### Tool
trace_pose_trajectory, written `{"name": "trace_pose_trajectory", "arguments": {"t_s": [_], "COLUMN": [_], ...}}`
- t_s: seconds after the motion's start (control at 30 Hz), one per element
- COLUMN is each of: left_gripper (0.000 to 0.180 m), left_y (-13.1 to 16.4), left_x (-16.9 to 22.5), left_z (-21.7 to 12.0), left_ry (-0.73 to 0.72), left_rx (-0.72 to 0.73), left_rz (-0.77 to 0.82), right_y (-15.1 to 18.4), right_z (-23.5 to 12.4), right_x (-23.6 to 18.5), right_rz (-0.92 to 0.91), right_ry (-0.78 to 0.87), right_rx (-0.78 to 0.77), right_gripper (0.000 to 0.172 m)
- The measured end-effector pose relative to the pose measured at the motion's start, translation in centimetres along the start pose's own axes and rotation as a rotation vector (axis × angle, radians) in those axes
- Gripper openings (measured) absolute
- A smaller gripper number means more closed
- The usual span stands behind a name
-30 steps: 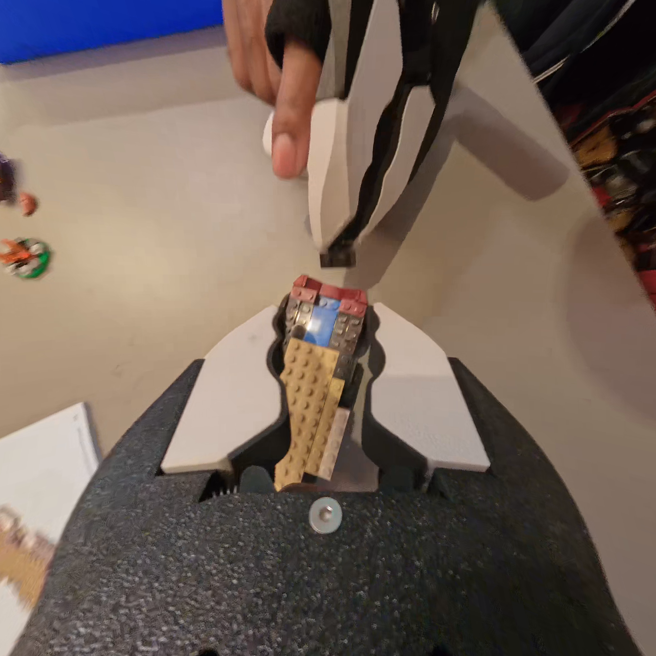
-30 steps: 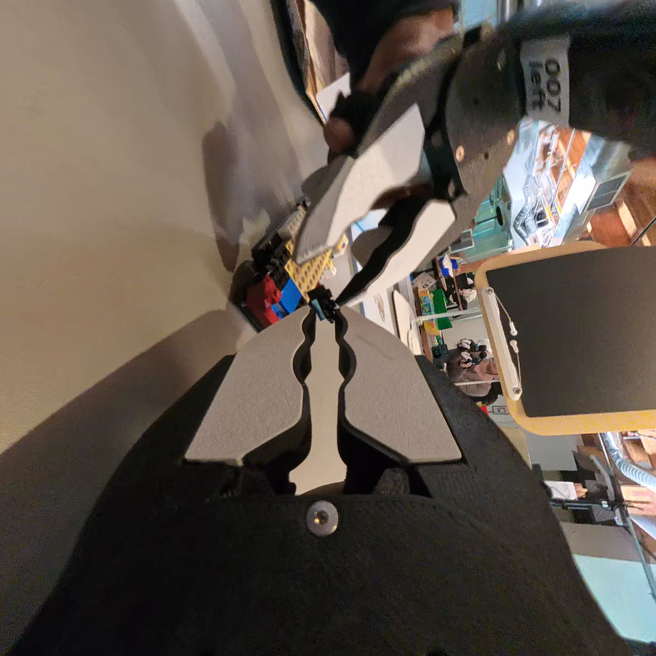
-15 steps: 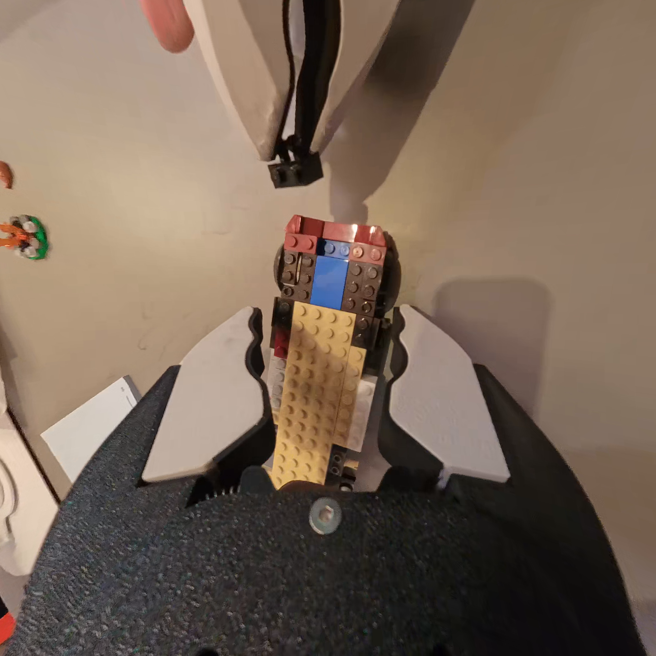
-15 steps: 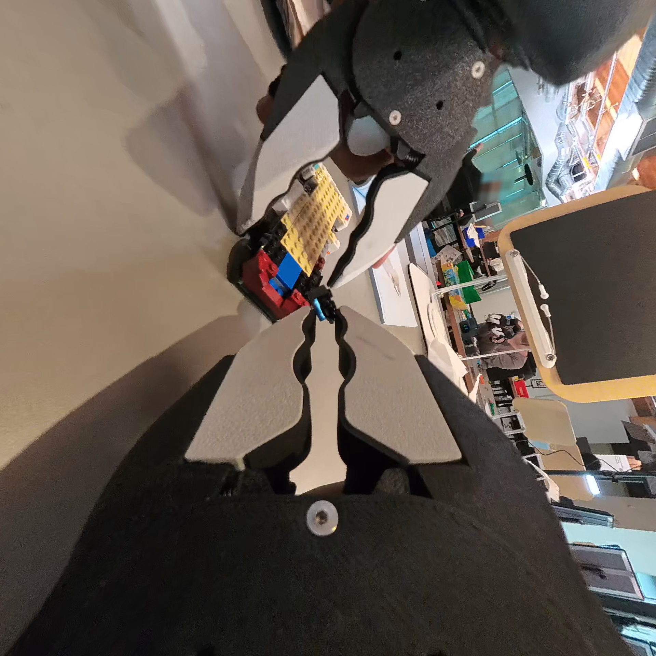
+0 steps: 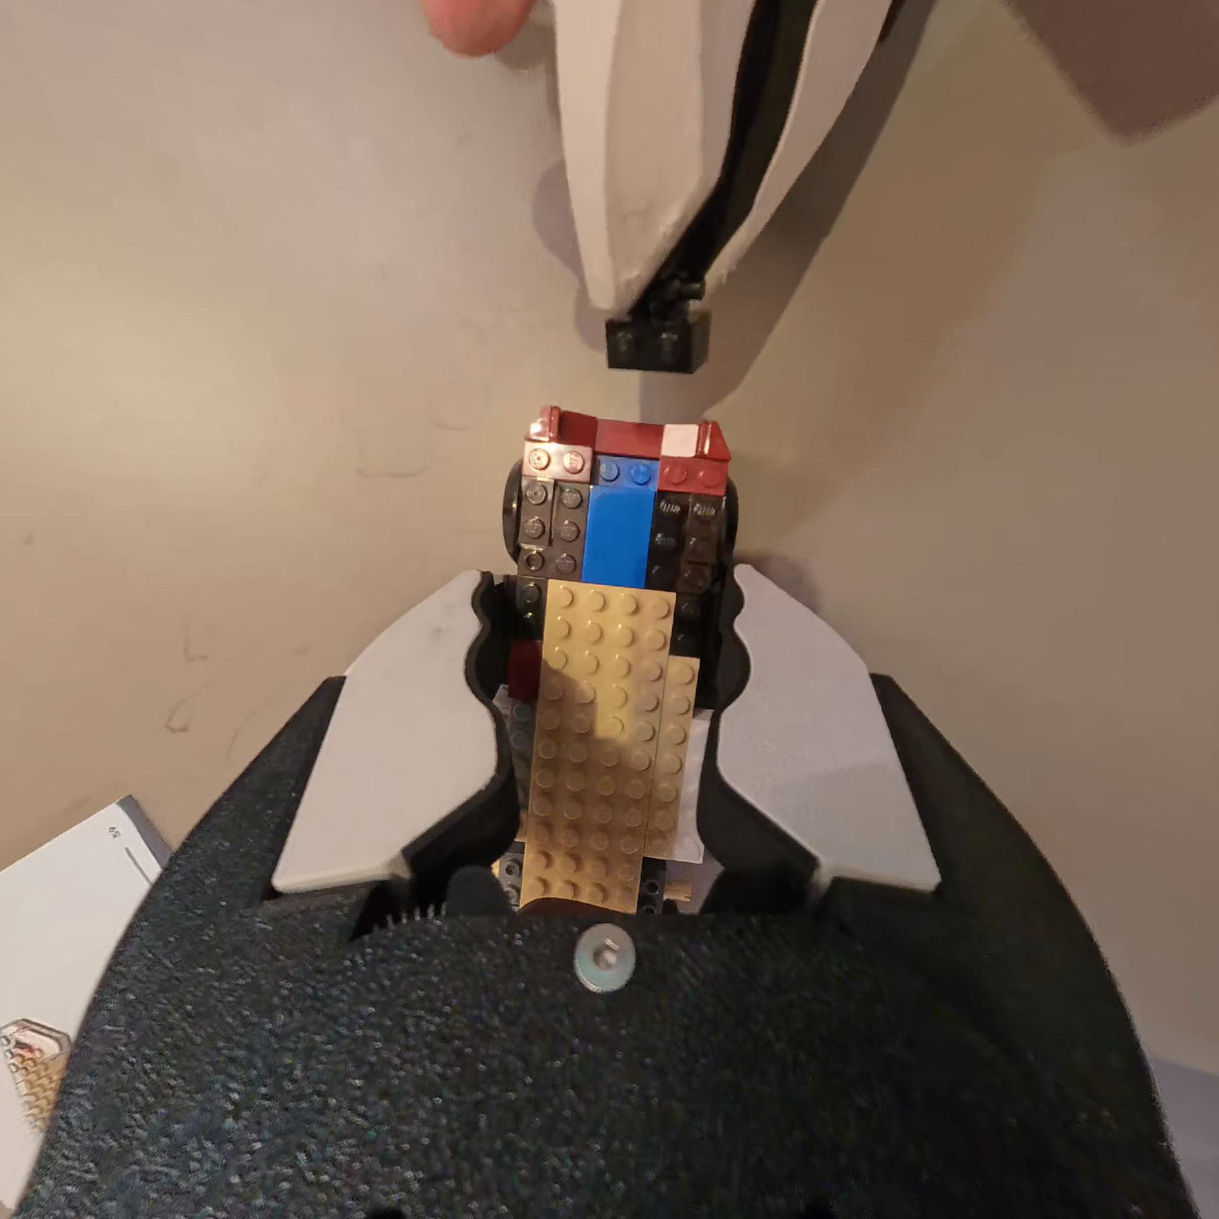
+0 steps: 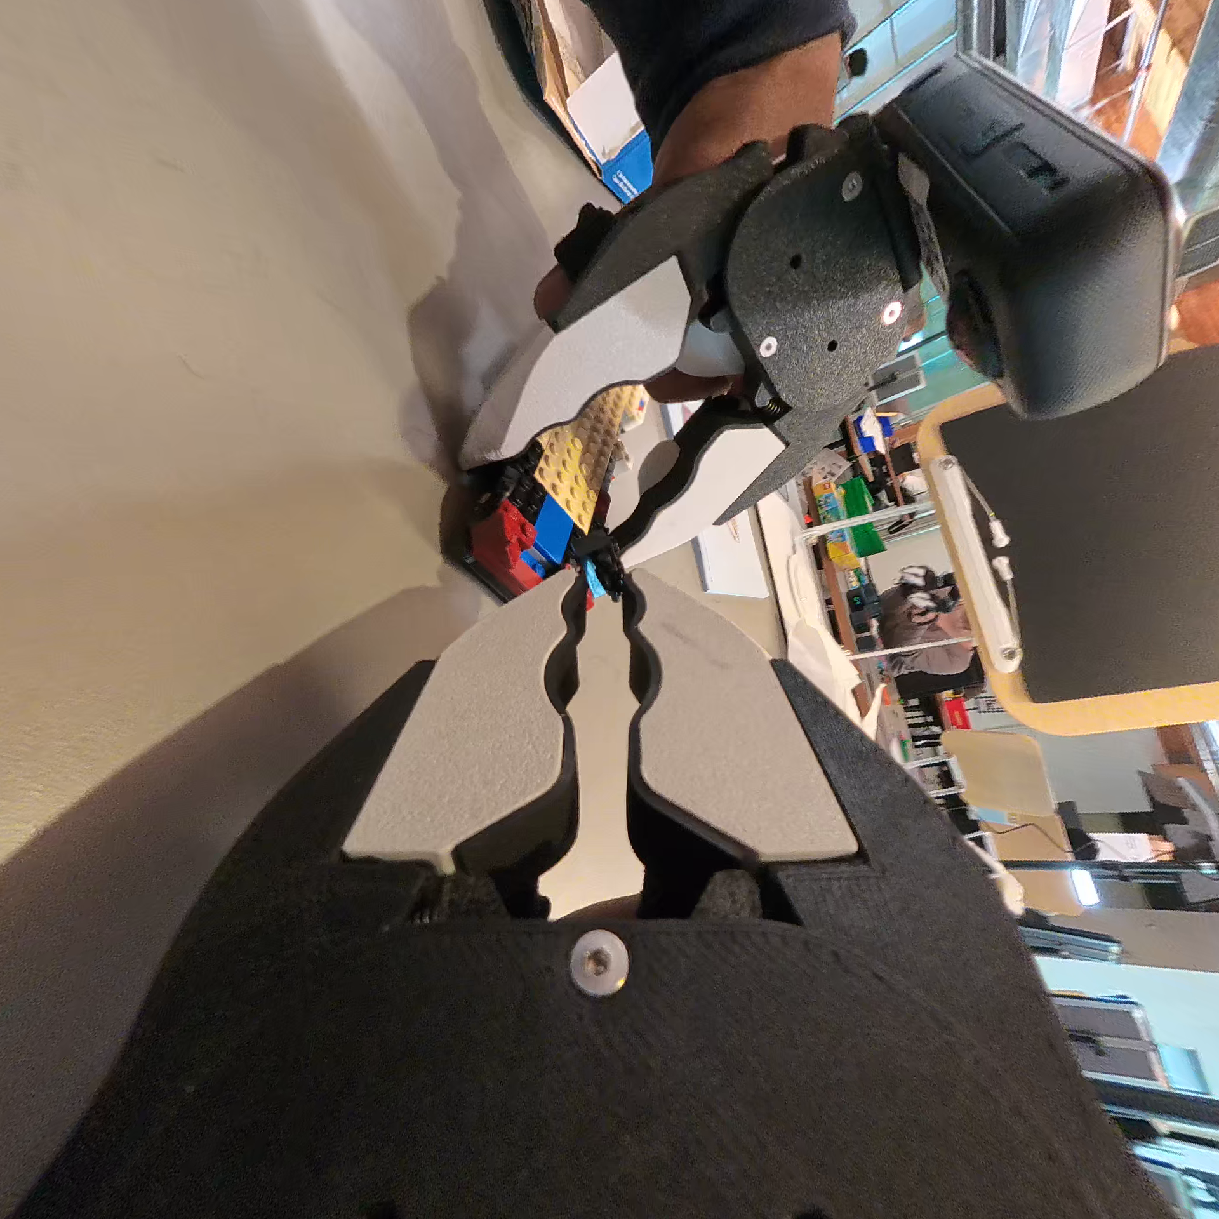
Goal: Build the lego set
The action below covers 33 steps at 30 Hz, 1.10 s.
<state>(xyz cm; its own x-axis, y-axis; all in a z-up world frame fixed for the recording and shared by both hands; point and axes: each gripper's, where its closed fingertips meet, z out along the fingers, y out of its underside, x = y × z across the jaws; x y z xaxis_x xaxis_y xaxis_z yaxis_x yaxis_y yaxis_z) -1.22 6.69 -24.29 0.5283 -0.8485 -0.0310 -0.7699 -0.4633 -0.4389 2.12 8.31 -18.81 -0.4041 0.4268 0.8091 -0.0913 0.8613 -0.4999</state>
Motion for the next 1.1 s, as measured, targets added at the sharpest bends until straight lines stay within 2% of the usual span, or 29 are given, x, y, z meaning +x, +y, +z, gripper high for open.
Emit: {"name": "trace_pose_trajectory", "arguments": {"t_s": [0.2, 0.37, 0.63, 0.97, 1.03, 1.1], "left_gripper": [0.065, 0.065, 0.065, 0.063, 0.063, 0.063], "left_y": [-1.8, -2.7, -2.7, -2.6, -2.7, -2.7], "left_x": [0.6, 1.1, 1.6, 2.5, 2.5, 2.6], "left_z": [-1.3, -2.0, -2.1, -1.8, -1.8, -1.9], "left_ry": [0.013, 0.018, 0.018, 0.032, 0.030, 0.031], "left_rx": [0.144, 0.211, 0.238, 0.236, 0.245, 0.248], "left_rz": [-0.023, -0.011, 0.015, 0.045, 0.044, 0.047], "right_y": [-0.8, -1.3, -2.2, -2.7, -2.4, -2.5], "right_z": [0.0, 0.1, 0.2, 0.1, 0.1, 0.2], "right_x": [0.4, 0.5, -0.1, -1.6, -2.1, -2.2], "right_rz": [-0.089, -0.188, -0.335, -0.387, -0.390, -0.394], "right_ry": [0.025, 0.018, -0.065, -0.210, -0.250, -0.246], "right_rx": [0.001, -0.041, -0.055, -0.031, -0.044, -0.041], "right_gripper": [0.010, 0.010, 0.010, 0.010, 0.021, 0.024]}}
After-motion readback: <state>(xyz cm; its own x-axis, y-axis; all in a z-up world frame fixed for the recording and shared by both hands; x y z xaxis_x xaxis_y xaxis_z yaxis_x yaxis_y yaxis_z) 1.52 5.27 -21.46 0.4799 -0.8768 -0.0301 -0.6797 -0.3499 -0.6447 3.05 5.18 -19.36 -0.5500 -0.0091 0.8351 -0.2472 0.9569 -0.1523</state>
